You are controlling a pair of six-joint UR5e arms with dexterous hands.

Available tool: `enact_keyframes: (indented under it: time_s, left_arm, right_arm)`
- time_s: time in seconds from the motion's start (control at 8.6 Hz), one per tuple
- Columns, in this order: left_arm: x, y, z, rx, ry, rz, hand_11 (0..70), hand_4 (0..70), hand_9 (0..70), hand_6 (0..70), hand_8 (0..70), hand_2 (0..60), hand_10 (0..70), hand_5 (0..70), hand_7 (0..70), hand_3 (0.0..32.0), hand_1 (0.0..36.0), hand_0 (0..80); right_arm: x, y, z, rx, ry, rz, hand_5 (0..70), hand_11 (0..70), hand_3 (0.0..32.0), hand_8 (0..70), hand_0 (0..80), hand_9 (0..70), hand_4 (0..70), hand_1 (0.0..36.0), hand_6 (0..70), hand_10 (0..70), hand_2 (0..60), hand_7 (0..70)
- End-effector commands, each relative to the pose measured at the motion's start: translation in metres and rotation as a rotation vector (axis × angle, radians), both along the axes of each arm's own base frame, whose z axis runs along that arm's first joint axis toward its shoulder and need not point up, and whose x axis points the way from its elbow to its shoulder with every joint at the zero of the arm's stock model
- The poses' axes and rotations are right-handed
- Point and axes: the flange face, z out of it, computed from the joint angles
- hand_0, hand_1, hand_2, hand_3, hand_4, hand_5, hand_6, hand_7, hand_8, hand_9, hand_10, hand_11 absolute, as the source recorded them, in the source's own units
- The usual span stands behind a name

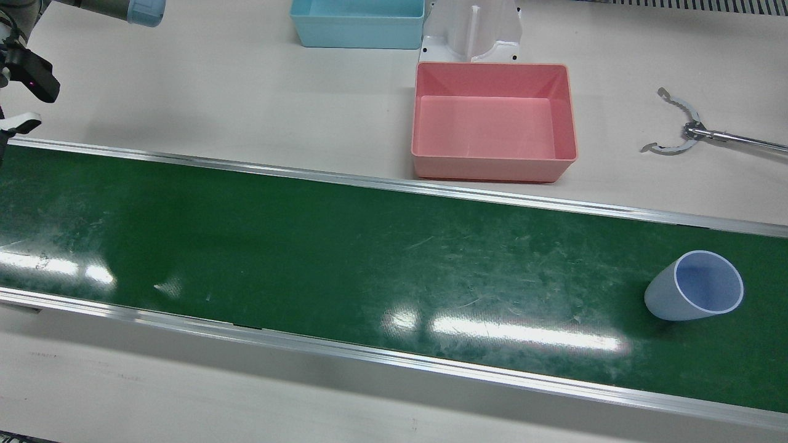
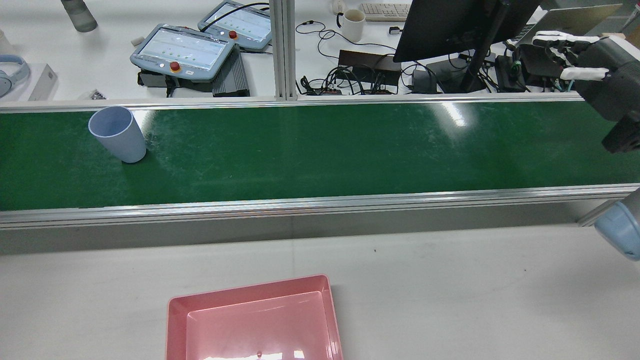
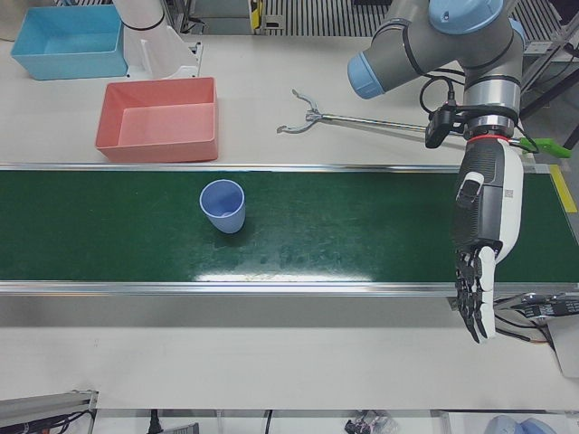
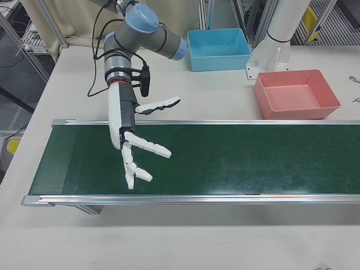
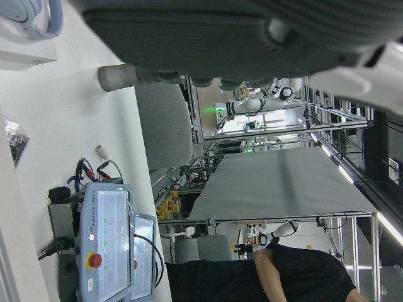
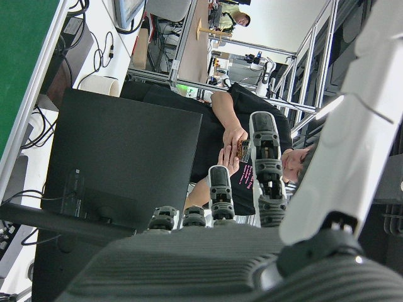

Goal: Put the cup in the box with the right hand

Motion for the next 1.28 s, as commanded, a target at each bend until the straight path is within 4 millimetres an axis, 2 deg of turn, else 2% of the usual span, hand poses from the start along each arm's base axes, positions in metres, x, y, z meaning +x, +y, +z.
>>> enact_keyframes:
  time_s: [0.0, 1.16]
  left_arm:
    - [0.0002, 0.0002, 0.0004, 0.000, -0.001, 0.000, 0.0, 0.0, 0.0, 0.0, 0.0, 0.0, 0.0, 0.0, 0.0, 0.0, 0.0, 0.0]
    - [0.0003, -0.0003, -0.0004, 0.001, -0.001, 0.000, 0.0, 0.0, 0.0, 0.0, 0.0, 0.0, 0.0, 0.0, 0.0, 0.0, 0.0, 0.0]
  right_arm:
    - [-0.0007, 0.0000, 0.0000, 0.000, 0.000, -0.001, 4.6, 6.6, 0.0, 2.2, 52.3, 6.9, 31.0, 10.0, 7.1, 3.5, 0.0, 28.2]
    - [-0.0023, 0.0001, 0.0000, 0.000, 0.000, -0.004, 4.7, 6.8, 0.0, 2.3, 52.4, 7.1, 31.4, 10.0, 7.3, 3.7, 0.0, 29.3]
